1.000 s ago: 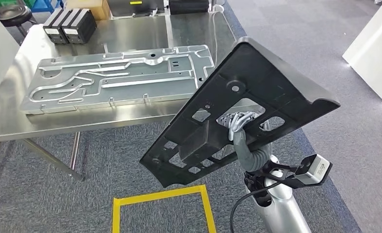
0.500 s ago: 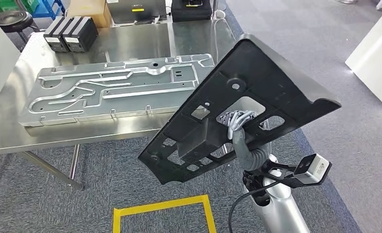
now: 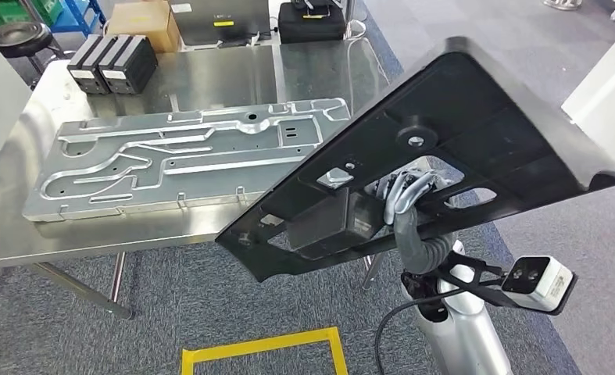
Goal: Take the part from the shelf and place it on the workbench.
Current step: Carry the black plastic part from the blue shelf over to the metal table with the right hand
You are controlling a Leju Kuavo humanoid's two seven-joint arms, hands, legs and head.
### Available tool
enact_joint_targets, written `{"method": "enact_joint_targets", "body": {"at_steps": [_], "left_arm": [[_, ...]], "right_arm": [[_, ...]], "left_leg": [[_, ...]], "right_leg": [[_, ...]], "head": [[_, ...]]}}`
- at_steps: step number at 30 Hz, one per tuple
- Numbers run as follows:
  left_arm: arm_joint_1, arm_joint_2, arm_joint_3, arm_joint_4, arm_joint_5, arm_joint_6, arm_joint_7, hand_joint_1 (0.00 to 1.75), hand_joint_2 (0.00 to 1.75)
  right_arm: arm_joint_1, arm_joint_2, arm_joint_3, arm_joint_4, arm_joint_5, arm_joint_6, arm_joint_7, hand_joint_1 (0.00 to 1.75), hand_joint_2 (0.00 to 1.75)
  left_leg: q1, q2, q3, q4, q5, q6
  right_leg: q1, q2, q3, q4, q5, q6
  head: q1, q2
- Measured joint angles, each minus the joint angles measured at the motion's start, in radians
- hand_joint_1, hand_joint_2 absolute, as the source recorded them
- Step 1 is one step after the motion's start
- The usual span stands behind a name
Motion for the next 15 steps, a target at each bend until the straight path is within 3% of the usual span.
{"method": "enact_joint_targets", "body": {"at_steps": [2, 3, 6, 7, 8, 9, 11, 12, 13, 15], "left_arm": [[-0.002, -0.002, 0.000, 0.000, 0.000, 0.000, -0.002, 0.00, 1.75], [-0.003, -0.002, 0.000, 0.000, 0.000, 0.000, -0.002, 0.00, 1.75], [-0.002, -0.002, 0.001, 0.000, 0.000, 0.000, -0.002, 0.00, 1.75], [0.001, -0.003, 0.001, 0.000, 0.000, 0.000, -0.002, 0.00, 1.75], [0.003, -0.003, 0.001, 0.000, 0.000, 0.000, -0.002, 0.00, 1.75], [0.005, -0.003, 0.001, 0.000, 0.000, 0.000, -0.002, 0.00, 1.75], [0.006, -0.003, 0.001, 0.000, 0.000, 0.000, -0.002, 0.00, 1.75], [0.006, -0.003, 0.002, 0.000, 0.000, 0.000, -0.002, 0.00, 1.75], [0.007, -0.004, 0.002, 0.000, 0.000, -0.001, -0.002, 0.00, 1.75], [0.009, -0.004, 0.003, 0.000, 0.000, -0.001, 0.000, 0.00, 1.75]], "right_arm": [[-0.023, -0.004, -0.004, 0.003, -0.008, 0.005, 0.005, 1.75, 1.75], [-0.034, -0.005, -0.006, 0.005, -0.011, 0.006, 0.008, 1.75, 1.75], [-0.052, -0.007, -0.014, 0.014, -0.014, 0.006, 0.011, 1.75, 1.75], [-0.053, -0.007, -0.016, 0.017, -0.014, 0.006, 0.011, 1.75, 1.75], [-0.053, -0.007, -0.018, 0.019, -0.014, 0.006, 0.012, 1.75, 1.75], [-0.054, -0.008, -0.020, 0.021, -0.015, 0.006, 0.012, 1.75, 1.75], [-0.057, -0.008, -0.021, 0.025, -0.015, 0.006, 0.013, 1.75, 1.75], [-0.061, -0.009, -0.022, 0.028, -0.016, 0.005, 0.015, 1.75, 1.75], [-0.067, -0.009, -0.023, 0.032, -0.018, 0.003, 0.019, 1.75, 1.75], [-0.084, -0.011, -0.029, 0.042, -0.023, -0.005, 0.028, 1.75, 1.75]], "left_leg": [[0.001, 0.001, -0.006, 0.033, -0.013, -0.009], [0.003, 0.002, -0.027, 0.072, -0.031, -0.012], [0.006, 0.003, -0.139, 0.241, -0.097, -0.023], [0.006, 0.003, -0.166, 0.266, -0.101, -0.025], [0.006, 0.003, -0.179, 0.258, -0.085, -0.025], [0.006, 0.003, -0.174, 0.214, -0.048, -0.025], [0.004, 0.003, -0.144, 0.086, 0.043, -0.016], [0.001, 0.004, -0.130, 0.039, 0.068, -0.010], [-0.002, 0.004, -0.123, 0.014, 0.079, -0.002], [-0.005, 0.005, -0.115, 0.008, 0.070, 0.012]], "right_leg": [[-0.005, 0.000, 0.019, -0.009, 0.005, -0.012], [-0.006, -0.001, 0.028, -0.011, 0.003, -0.015], [-0.005, -0.001, 0.044, -0.012, -0.014, -0.018], [-0.005, -0.001, 0.051, -0.012, -0.022, -0.017], [-0.005, -0.001, 0.060, -0.012, -0.029, -0.016], [-0.005, 0.000, 0.072, -0.012, -0.037, -0.015], [-0.004, -0.001, 0.095, -0.011, -0.056, -0.009], [-0.004, 0.000, 0.102, -0.010, -0.064, -0.003], [-0.004, 0.000, 0.107, -0.010, -0.072, 0.002], [-0.003, 0.002, 0.111, -0.003, -0.079, 0.014]], "head": [[0.000, 0.000], [0.000, 0.000], [0.000, 0.000], [0.000, 0.000], [0.000, 0.000], [0.000, 0.000], [0.000, 0.000], [0.000, 0.000], [0.000, 0.000], [0.000, 0.000]]}}
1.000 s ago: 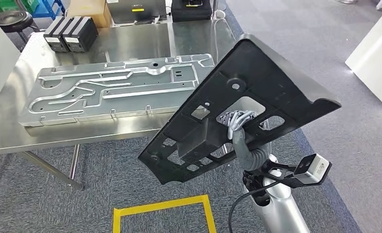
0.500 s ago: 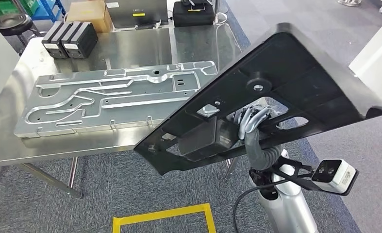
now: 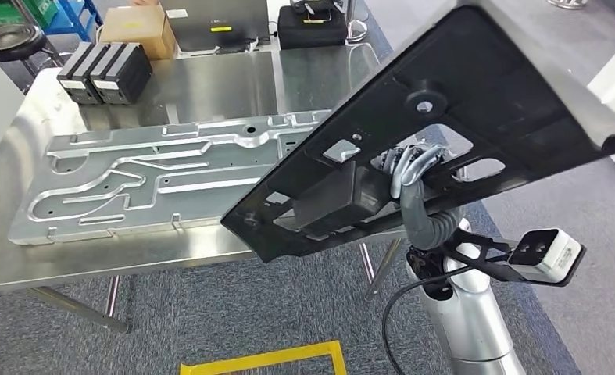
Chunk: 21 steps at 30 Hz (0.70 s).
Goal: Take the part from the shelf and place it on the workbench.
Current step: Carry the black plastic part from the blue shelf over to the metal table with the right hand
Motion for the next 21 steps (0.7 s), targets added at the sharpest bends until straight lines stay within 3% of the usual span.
{"method": "enact_joint_targets", "body": {"at_steps": [2, 3, 6, 8, 9, 11, 13, 14, 17, 18, 19, 21], "left_arm": [[-0.001, 0.000, 0.001, 0.000, 0.000, 0.002, 0.004, 0.00, 1.75], [-0.003, 0.000, 0.001, 0.000, 0.000, 0.002, 0.005, 0.00, 1.75], [-0.006, 0.000, 0.001, 0.000, 0.000, 0.000, 0.006, 0.00, 1.75], [-0.005, -0.001, 0.001, 0.000, 0.000, -0.002, 0.006, 0.00, 1.75], [-0.005, -0.001, 0.001, -0.001, 0.000, -0.004, 0.005, 0.00, 1.75], [-0.005, -0.003, 0.002, -0.002, 0.000, -0.005, -0.003, 0.00, 1.75], [-0.009, -0.005, 0.007, -0.003, 0.000, -0.006, -0.016, 0.00, 1.75], [-0.010, -0.005, 0.011, -0.004, 0.000, -0.006, -0.022, 0.00, 1.75], [-0.013, -0.006, 0.027, -0.005, 0.000, -0.007, -0.036, 0.00, 1.75], [-0.015, -0.006, 0.032, -0.005, 0.000, -0.006, -0.039, 0.00, 1.75], [-0.017, -0.006, 0.036, -0.005, 0.000, -0.004, -0.041, 0.00, 1.75], [-0.018, -0.008, 0.045, -0.005, 0.000, 0.001, -0.039, 0.00, 1.75]], "right_arm": [[-0.025, -0.002, -0.012, 0.014, -0.002, -0.016, 0.009, 1.75, 1.75], [-0.041, -0.003, -0.019, 0.025, -0.001, -0.028, 0.014, 1.75, 1.75], [-0.093, -0.007, -0.048, 0.087, 0.009, -0.073, 0.034, 1.75, 1.75], [-0.133, -0.016, -0.072, 0.158, 0.023, -0.109, 0.046, 1.75, 1.75], [-0.161, -0.022, -0.083, 0.203, 0.035, -0.128, 0.048, 1.75, 1.75], [-0.239, -0.037, -0.102, 0.313, 0.082, -0.183, 0.046, 1.75, 1.75], [-0.337, -0.048, -0.114, 0.437, 0.180, -0.299, 0.049, 1.75, 1.75], [-0.387, -0.052, -0.117, 0.494, 0.250, -0.380, 0.060, 1.75, 1.75], [-0.550, -0.053, -0.107, 0.655, 0.508, -0.629, 0.142, 1.75, 1.75], [-0.612, -0.052, -0.094, 0.710, 0.594, -0.686, 0.183, 1.75, 1.75], [-0.675, -0.048, -0.075, 0.767, 0.677, -0.726, 0.226, 1.75, 1.75], [-0.780, -0.029, -0.024, 0.880, 0.825, -0.756, 0.304, 1.75, 1.75]], "left_leg": [[0.002, -0.002, 0.015, -0.006, -0.004, 0.014], [0.003, -0.002, 0.024, -0.008, -0.008, 0.019], [0.004, -0.003, 0.044, -0.010, -0.027, 0.028], [0.004, -0.005, 0.062, -0.010, -0.043, 0.028], [0.004, -0.007, 0.075, -0.010, -0.052, 0.026], [0.003, -0.008, 0.100, -0.009, -0.070, 0.021], [0.001, -0.009, 0.112, -0.009, -0.086, 0.012], [0.000, -0.009, 0.114, -0.007, -0.090, 0.007], [-0.002, -0.007, 0.119, -0.002, -0.098, -0.010], [-0.001, -0.006, 0.106, 0.020, -0.105, -0.016], [0.001, -0.005, 0.080, 0.065, -0.117, -0.021], [0.005, -0.004, -0.002, 0.191, -0.156, -0.029]], "right_leg": [[-0.003, -0.001, -0.008, 0.036, -0.004, 0.009], [-0.004, -0.002, -0.030, 0.077, -0.012, 0.013], [-0.008, -0.002, -0.157, 0.255, -0.068, 0.026], [-0.009, -0.003, -0.218, 0.293, -0.072, 0.031], [-0.010, -0.003, -0.224, 0.261, -0.044, 0.029], [-0.007, -0.003, -0.207, 0.133, 0.064, 0.019], [0.000, -0.002, -0.194, 0.037, 0.144, 0.006], [0.003, -0.001, -0.194, 0.018, 0.159, -0.001], [0.000, -0.002, -0.179, 0.005, 0.151, -0.019], [-0.003, -0.002, -0.171, 0.000, 0.149, -0.025], [-0.005, -0.002, -0.164, -0.005, 0.146, -0.029], [-0.002, 0.002, -0.154, -0.006, 0.136, -0.036]], "head": [[0.000, 0.000], [0.000, 0.000], [0.000, 0.000], [0.000, 0.000], [0.000, 0.000], [0.000, 0.000], [0.000, 0.000], [0.001, 0.000], [0.001, 0.000], [0.001, 0.000], [0.001, 0.000], [0.001, 0.000]]}}
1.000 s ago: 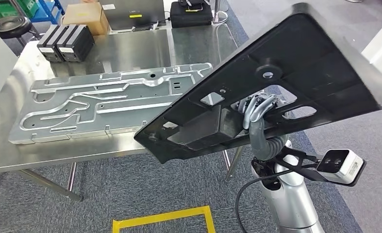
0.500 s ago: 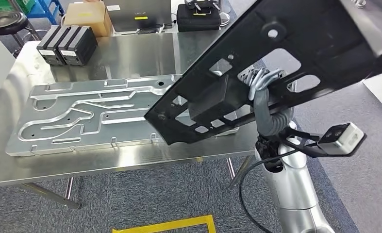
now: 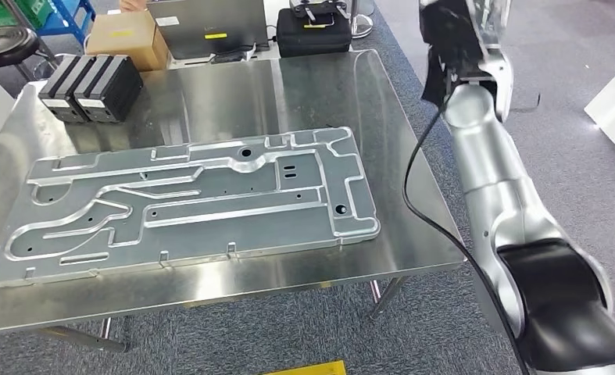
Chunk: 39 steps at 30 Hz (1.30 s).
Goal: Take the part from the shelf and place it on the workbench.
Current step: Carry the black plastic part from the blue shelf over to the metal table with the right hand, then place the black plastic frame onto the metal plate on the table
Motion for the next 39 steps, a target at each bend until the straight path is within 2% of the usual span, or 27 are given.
{"method": "enact_joint_targets", "body": {"at_steps": [1, 2, 3, 5, 6, 7, 8, 9, 12, 13, 15, 16, 17, 18, 19, 20, 22, 23, 27, 29, 31, 32, 33, 34, 36, 37, 39], "left_arm": [[0.001, -0.002, 0.003, 0.000, 0.000, 0.002, 0.002, 0.00, 1.75], [0.001, -0.004, 0.005, 0.000, 0.000, 0.002, 0.004, 0.00, 1.75], [0.001, -0.006, 0.006, 0.000, 0.000, 0.002, 0.005, 0.00, 1.75], [-0.001, -0.009, 0.006, 0.000, 0.000, 0.001, 0.006, 0.00, 1.75], [-0.002, -0.010, 0.006, -0.001, 0.000, 0.001, 0.007, 0.00, 1.75], [-0.003, -0.010, 0.006, -0.001, 0.000, 0.000, 0.008, 0.00, 1.75], [-0.003, -0.010, 0.006, -0.001, 0.000, 0.000, 0.009, 0.00, 1.75], [-0.003, -0.010, 0.006, -0.001, 0.000, 0.000, 0.010, 0.00, 1.75], [-0.001, -0.013, 0.005, -0.002, 0.000, 0.000, 0.011, 0.00, 1.75], [-0.002, -0.015, 0.005, -0.003, 0.000, -0.001, 0.011, 0.00, 1.75], [-0.003, -0.015, 0.005, -0.003, 0.000, -0.001, 0.011, 0.00, 1.75], [-0.003, -0.016, 0.005, -0.003, 0.000, -0.001, 0.011, 0.00, 1.75], [-0.003, -0.016, 0.004, -0.003, 0.000, -0.002, 0.010, 0.00, 1.75], [-0.003, -0.017, 0.004, -0.003, 0.000, -0.002, 0.010, 0.00, 1.75], [-0.003, -0.019, 0.003, -0.003, 0.000, -0.003, 0.009, 0.00, 1.75], [-0.004, -0.020, 0.003, -0.004, 0.000, -0.004, 0.008, 0.00, 1.75], [-0.007, -0.022, 0.000, -0.005, 0.000, -0.009, 0.005, 0.00, 1.75], [-0.010, -0.022, -0.002, -0.006, 0.000, -0.012, 0.002, 0.00, 1.75], [-0.018, -0.026, -0.021, -0.007, 0.000, -0.027, -0.013, 0.00, 1.75], [-0.019, -0.028, -0.031, -0.008, 0.000, -0.031, -0.020, 0.00, 1.75], [-0.022, -0.029, -0.043, -0.008, 0.000, -0.031, -0.024, 0.00, 1.75], [-0.024, -0.029, -0.048, -0.008, 0.000, -0.030, -0.024, 0.00, 1.75], [-0.027, -0.030, -0.053, -0.008, 0.000, -0.029, -0.024, 0.00, 1.75], [-0.031, -0.031, -0.057, -0.008, 0.000, -0.027, -0.024, 0.00, 1.75], [-0.038, -0.033, -0.065, -0.008, 0.000, -0.025, -0.024, 0.00, 1.75], [-0.041, -0.033, -0.069, -0.008, 0.000, -0.025, -0.025, 0.00, 1.75], [-0.044, -0.035, -0.072, -0.008, 0.000, -0.025, -0.027, 0.00, 1.75]], "right_arm": [[-0.039, 0.016, 0.033, 0.057, 0.072, -0.001, 0.035, 1.75, 1.75], [-0.068, 0.036, 0.069, 0.113, 0.138, 0.001, 0.065, 1.75, 1.75], [-0.089, 0.058, 0.109, 0.167, 0.205, 0.004, 0.095, 1.75, 1.75], [-0.113, 0.099, 0.185, 0.254, 0.309, 0.010, 0.143, 1.75, 1.75], [-0.119, 0.116, 0.217, 0.288, 0.343, 0.010, 0.161, 1.75, 1.75], [-0.123, 0.131, 0.244, 0.316, 0.363, 0.009, 0.172, 1.75, 1.75], [-0.125, 0.142, 0.265, 0.339, 0.372, 0.007, 0.179, 1.75, 1.75], [-0.127, 0.151, 0.279, 0.356, 0.375, 0.007, 0.182, 1.75, 1.75], [-0.141, 0.166, 0.307, 0.393, 0.377, 0.006, 0.182, 1.75, 1.75], [-0.151, 0.168, 0.314, 0.404, 0.377, 0.007, 0.181, 1.75, 1.75], [-0.163, 0.171, 0.326, 0.427, 0.384, 0.014, 0.178, 1.75, 1.75], [-0.163, 0.173, 0.333, 0.436, 0.394, 0.024, 0.178, 1.75, 1.75], [-0.161, 0.177, 0.342, 0.446, 0.410, 0.040, 0.180, 1.75, 1.75], [-0.157, 0.184, 0.352, 0.457, 0.432, 0.063, 0.186, 1.75, 1.75], [-0.154, 0.193, 0.364, 0.468, 0.457, 0.090, 0.194, 1.75, 1.75], [-0.150, 0.205, 0.378, 0.479, 0.483, 0.120, 0.204, 1.75, 1.75], [-0.137, 0.245, 0.412, 0.502, 0.529, 0.189, 0.228, 1.75, 1.75], [-0.124, 0.269, 0.430, 0.513, 0.544, 0.227, 0.244, 1.75, 1.75], [-0.052, 0.342, 0.477, 0.547, 0.557, 0.338, 0.310, 1.75, 1.75], [-0.029, 0.365, 0.484, 0.560, 0.555, 0.368, 0.314, 1.75, 1.75], [-0.001, 0.382, 0.496, 0.571, 0.558, 0.391, 0.298, 1.75, 1.75], [0.019, 0.390, 0.504, 0.576, 0.560, 0.399, 0.290, 1.75, 1.75], [0.040, 0.397, 0.512, 0.580, 0.563, 0.405, 0.284, 1.75, 1.75], [0.058, 0.403, 0.520, 0.584, 0.566, 0.410, 0.281, 1.75, 1.75], [0.078, 0.413, 0.533, 0.586, 0.565, 0.417, 0.278, 1.75, 1.75], [0.082, 0.417, 0.540, 0.586, 0.561, 0.423, 0.276, 1.75, 1.75], [0.094, 0.421, 0.558, 0.581, 0.540, 0.439, 0.274, 1.75, 1.75]], "left_leg": [[0.001, 0.000, -0.039, 0.047, -0.016, -0.003], [0.002, 0.000, -0.064, 0.063, -0.017, -0.005], [0.003, 0.000, -0.074, 0.045, 0.005, -0.007], [0.001, 0.001, -0.055, -0.079, 0.113, 0.000], [-0.002, 0.002, -0.042, -0.139, 0.155, 0.006], [-0.005, 0.003, -0.031, -0.182, 0.184, 0.013], [-0.009, 0.003, -0.028, -0.203, 0.195, 0.019], [-0.011, 0.002, -0.027, -0.206, 0.192, 0.024], [-0.003, 0.000, -0.020, -0.220, 0.203, 0.036], [0.000, -0.001, -0.017, -0.224, 0.203, 0.039], [0.001, -0.001, -0.011, -0.225, 0.198, 0.044], [0.002, -0.001, -0.008, -0.224, 0.195, 0.044], [0.003, -0.001, -0.004, -0.224, 0.191, 0.044], [0.004, -0.001, 0.000, -0.223, 0.187, 0.042], [0.004, -0.001, 0.005, -0.222, 0.182, 0.039], [0.005, -0.001, 0.010, -0.220, 0.177, 0.035], [0.002, 0.001, 0.015, -0.215, 0.167, 0.024], [0.001, 0.002, 0.016, -0.214, 0.163, 0.018], [0.007, 0.003, 0.014, -0.200, 0.145, -0.004], [0.009, 0.004, -0.024, -0.114, 0.095, -0.012], [0.010, 0.004, -0.086, 0.020, 0.040, -0.017], [0.010, 0.004, -0.108, 0.062, 0.032, -0.019], [0.011, 0.004, -0.113, 0.067, 0.044, -0.020], [0.012, 0.004, -0.101, 0.033, 0.073, -0.020], [0.012, 0.004, -0.044, -0.098, 0.141, -0.016], [0.012, 0.004, -0.020, -0.152, 0.160, -0.013], [0.008, 0.002, 0.000, -0.194, 0.161, -0.003]], "right_leg": [[0.002, 0.003, 0.007, 0.000, -0.007, -0.002], [0.003, 0.006, 0.016, 0.001, -0.014, -0.003], [0.005, 0.009, 0.028, 0.001, -0.022, -0.004], [0.009, 0.011, 0.051, 0.003, -0.039, -0.003], [0.011, 0.011, 0.057, 0.004, -0.046, -0.002], [0.012, 0.011, 0.059, 0.005, -0.051, 0.001], [0.012, 0.010, 0.058, 0.006, -0.054, 0.006], [0.012, 0.008, 0.056, 0.006, -0.057, 0.010], [0.013, 0.002, 0.045, 0.028, -0.079, 0.029], [0.012, 0.001, 0.027, 0.066, -0.099, 0.036], [0.004, 0.001, -0.041, 0.191, -0.151, 0.047], [0.000, 0.000, -0.077, 0.252, -0.168, 0.050], [-0.004, 0.000, -0.100, 0.286, -0.167, 0.053], [-0.007, -0.001, -0.106, 0.284, -0.149, 0.054], [-0.010, -0.001, -0.092, 0.241, -0.114, 0.055], [-0.011, -0.002, -0.063, 0.170, -0.072, 0.053], [-0.009, -0.004, -0.008, 0.046, -0.021, 0.046], [-0.007, -0.004, 0.005, 0.017, -0.015, 0.041], [-0.002, -0.004, 0.015, 0.003, -0.020, 0.015], [-0.004, -0.006, 0.021, -0.002, -0.021, 0.004], [-0.001, -0.007, 0.026, -0.002, -0.025, -0.002], [0.000, -0.006, 0.029, -0.001, -0.027, -0.004], [0.000, -0.005, 0.032, 0.000, -0.029, -0.004], [0.000, -0.004, 0.034, 0.003, -0.032, -0.003], [0.002, -0.001, 0.035, 0.011, -0.040, 0.003], [0.003, 0.002, 0.034, 0.015, -0.043, 0.007], [0.007, 0.005, 0.033, 0.017, -0.045, 0.016]], "head": [[0.000, 0.000], [0.000, 0.000], [0.000, 0.000], [0.000, 0.000], [0.000, 0.000], [0.000, 0.000], [0.000, 0.000], [0.000, 0.000], [0.000, 0.000], [0.000, 0.000], [0.000, 0.000], [0.000, 0.000], [0.000, 0.000], [0.000, 0.000], [0.000, 0.000], [0.000, 0.000], [0.000, 0.000], [0.000, 0.000], [0.000, 0.000], [0.000, 0.000], [0.000, 0.000], [0.000, 0.000], [0.000, 0.000], [0.000, 0.000], [0.000, 0.000], [0.000, 0.000], [0.000, 0.000]]}}
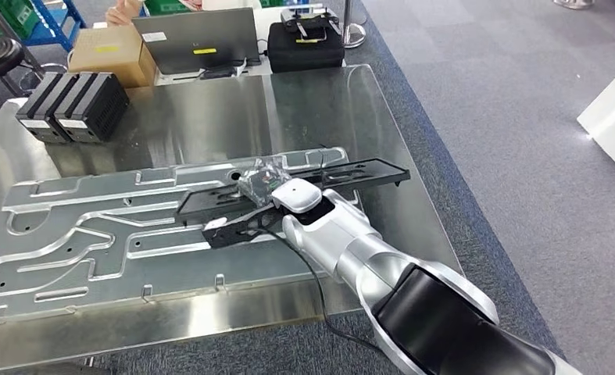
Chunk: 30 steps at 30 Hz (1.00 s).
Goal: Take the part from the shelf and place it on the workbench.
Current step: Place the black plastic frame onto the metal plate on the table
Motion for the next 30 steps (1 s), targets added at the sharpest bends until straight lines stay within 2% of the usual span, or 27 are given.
{"method": "enact_joint_targets", "body": {"at_steps": [3, 4, 5, 7, 8, 9, 10, 12, 13, 14, 16, 18, 19, 20, 22, 23, 24, 25, 27, 28, 29, 30], "left_arm": [[-0.005, -0.006, -0.005, -0.001, 0.000, 0.001, -0.007, 0.00, 1.75], [-0.008, -0.008, -0.007, -0.002, 0.000, 0.001, -0.011, 0.00, 1.75], [-0.010, -0.010, -0.008, -0.003, 0.000, 0.001, -0.014, 0.00, 1.75], [-0.011, -0.011, -0.012, -0.003, 0.000, 0.001, -0.018, 0.00, 1.75], [-0.011, -0.011, -0.014, -0.003, 0.000, 0.001, -0.018, 0.00, 1.75], [-0.010, -0.011, -0.016, -0.004, 0.000, 0.001, -0.019, 0.00, 1.75], [-0.010, -0.012, -0.018, -0.004, 0.000, 0.002, -0.020, 0.00, 1.75], [-0.011, -0.014, -0.019, -0.004, 0.000, 0.010, -0.021, 0.00, 1.75], [-0.011, -0.015, -0.020, -0.005, 0.000, 0.016, -0.021, 0.00, 1.31], [-0.011, -0.017, -0.021, -0.005, 0.000, 0.021, -0.021, 0.00, 0.87], [-0.010, -0.017, -0.022, -0.006, 0.000, 0.025, -0.023, 0.00, 0.00], [-0.010, -0.017, -0.023, -0.007, 0.000, 0.028, -0.027, 0.00, 0.00], [-0.010, -0.017, -0.024, -0.008, 0.000, 0.030, -0.028, 0.00, 0.00], [-0.011, -0.017, -0.025, -0.008, 0.000, 0.032, -0.028, 0.00, 0.00], [-0.011, -0.017, -0.026, -0.008, 0.000, 0.035, -0.028, 0.00, 0.00], [-0.011, -0.017, -0.027, -0.008, 0.000, 0.036, -0.028, 0.00, 0.00], [-0.011, -0.016, -0.028, -0.008, 0.000, 0.036, -0.028, 0.00, 0.00], [-0.011, -0.016, -0.029, -0.008, 0.000, 0.037, -0.028, 0.00, 0.00], [-0.012, -0.017, -0.031, -0.008, 0.000, 0.037, -0.028, 0.00, 0.00], [-0.013, -0.017, -0.031, -0.008, 0.000, 0.037, -0.027, 0.00, 0.00], [-0.013, -0.017, -0.032, -0.008, 0.000, 0.037, -0.027, 0.00, 0.00], [-0.014, -0.017, -0.033, -0.008, 0.000, 0.038, -0.027, 0.00, 0.00]], "right_arm": [[0.031, 0.005, 0.046, -0.023, -0.062, 0.012, 0.010, 1.75, 1.75], [0.037, 0.006, 0.066, -0.031, -0.084, 0.014, 0.013, 1.75, 1.75], [0.042, 0.007, 0.087, -0.039, -0.102, 0.017, 0.015, 1.75, 1.75], [0.053, 0.007, 0.125, -0.047, -0.126, 0.020, 0.018, 0.87, 0.87], [0.059, 0.006, 0.140, -0.049, -0.136, 0.020, 0.021, 0.44, 0.44], [0.062, 0.006, 0.152, -0.050, -0.147, 0.020, 0.023, 0.00, 0.00], [0.065, 0.006, 0.164, -0.051, -0.162, 0.017, 0.024, 0.00, 0.00], [0.067, 0.007, 0.189, -0.052, -0.202, 0.004, 0.025, 0.00, 0.00], [0.068, 0.007, 0.205, -0.053, -0.225, -0.006, 0.024, 0.00, 0.00], [0.068, 0.008, 0.220, -0.053, -0.243, -0.017, 0.024, 0.00, 0.00], [0.068, 0.009, 0.250, -0.053, -0.267, -0.039, 0.023, 0.00, 0.00], [0.067, 0.010, 0.271, -0.052, -0.284, -0.065, 0.021, 0.00, 0.00], [0.066, 0.011, 0.277, -0.052, -0.292, -0.084, 0.019, 0.00, 0.00], [0.065, 0.012, 0.283, -0.052, -0.300, -0.104, 0.017, 0.00, 0.00], [0.064, 0.013, 0.291, -0.049, -0.310, -0.133, 0.012, 0.00, 0.00], [0.064, 0.013, 0.294, -0.047, -0.312, -0.139, 0.011, 0.00, 0.00], [0.064, 0.013, 0.296, -0.045, -0.312, -0.140, 0.010, 0.00, 0.00], [0.064, 0.013, 0.298, -0.043, -0.312, -0.141, 0.010, 0.00, 0.00], [0.062, 0.013, 0.299, -0.040, -0.315, -0.149, 0.010, 0.00, 0.00], [0.060, 0.013, 0.300, -0.040, -0.320, -0.162, 0.008, 0.00, 0.00], [0.058, 0.013, 0.299, -0.039, -0.326, -0.184, 0.005, 0.00, 0.00], [0.055, 0.013, 0.298, -0.038, -0.332, -0.213, 0.000, 0.00, 0.00]], "left_leg": [[0.003, 0.001, 0.005, -0.008, 0.004, 0.019], [0.005, 0.002, 0.007, -0.011, 0.005, 0.025], [0.006, 0.003, 0.008, -0.013, 0.006, 0.030], [0.005, 0.005, 0.008, -0.012, 0.006, 0.035], [0.005, 0.005, 0.008, -0.012, 0.006, 0.036], [0.005, 0.005, 0.008, -0.011, 0.005, 0.036], [0.005, 0.004, 0.009, -0.010, 0.005, 0.035], [0.004, 0.003, 0.008, -0.008, 0.004, 0.032], [0.002, 0.002, 0.007, -0.006, 0.003, 0.029], [0.000, 0.002, 0.007, -0.005, 0.002, 0.025], [-0.002, 0.001, 0.006, -0.006, 0.003, 0.014], [0.000, 0.001, 0.003, -0.002, -0.002, 0.003], [0.002, 0.002, -0.004, 0.017, -0.017, -0.001], [0.003, 0.002, -0.020, 0.056, -0.042, -0.005], [0.006, 0.002, -0.072, 0.179, -0.105, -0.012], [0.007, 0.002, -0.096, 0.234, -0.124, -0.016], [0.008, 0.002, -0.108, 0.259, -0.126, -0.018], [0.009, 0.002, -0.101, 0.247, -0.109, -0.020], [0.014, 0.003, -0.045, 0.130, -0.046, -0.023], [0.013, 0.003, -0.015, 0.068, -0.024, -0.021], [0.012, 0.002, 0.004, 0.026, -0.013, -0.016], [0.010, 0.001, 0.011, 0.009, -0.013, -0.010]], "right_leg": [[-0.002, 0.000, -0.001, 0.008, -0.010, 0.017], [-0.002, -0.001, -0.011, 0.034, -0.029, 0.022], [-0.004, -0.002, -0.032, 0.081, -0.057, 0.026], [-0.007, -0.003, -0.092, 0.211, -0.118, 0.032], [-0.008, -0.004, -0.115, 0.260, -0.133, 0.033], [-0.009, -0.004, -0.123, 0.277, -0.130, 0.033], [-0.010, -0.004, -0.110, 0.253, -0.110, 0.032], [-0.009, -0.005, -0.044, 0.124, -0.049, 0.024], [-0.008, -0.005, -0.012, 0.061, -0.027, 0.020], [-0.006, -0.005, 0.008, 0.021, -0.017, 0.017], [-0.002, -0.006, 0.016, 0.001, -0.015, 0.011], [-0.005, -0.007, 0.019, -0.009, -0.009, -0.002], [-0.007, -0.009, 0.021, -0.014, -0.005, -0.008], [-0.010, -0.010, 0.023, -0.019, -0.002, -0.012], [-0.009, -0.011, 0.023, -0.020, -0.002, -0.016], [-0.008, -0.011, 0.023, -0.019, -0.002, -0.017], [-0.008, -0.011, 0.023, -0.018, -0.003, -0.016], [-0.009, -0.010, 0.023, -0.016, -0.004, -0.015], [-0.011, -0.009, 0.023, -0.008, -0.009, -0.009], [-0.009, -0.009, 0.021, -0.003, -0.012, -0.004], [-0.008, -0.008, 0.018, 0.001, -0.014, 0.002], [-0.006, -0.008, 0.015, 0.004, -0.014, 0.006]], "head": [[0.000, 0.000], [0.000, 0.000], [0.000, 0.000], [0.000, 0.000], [0.000, 0.000], [0.000, 0.000], [0.000, 0.000], [0.000, 0.000], [0.000, 0.000], [0.000, 0.000], [0.000, 0.000], [0.000, 0.000], [0.000, 0.000], [0.000, 0.000], [0.000, 0.000], [0.000, 0.000], [0.000, 0.000], [0.000, 0.000], [0.000, 0.000], [0.000, 0.000], [0.000, 0.000], [0.000, 0.000]]}}
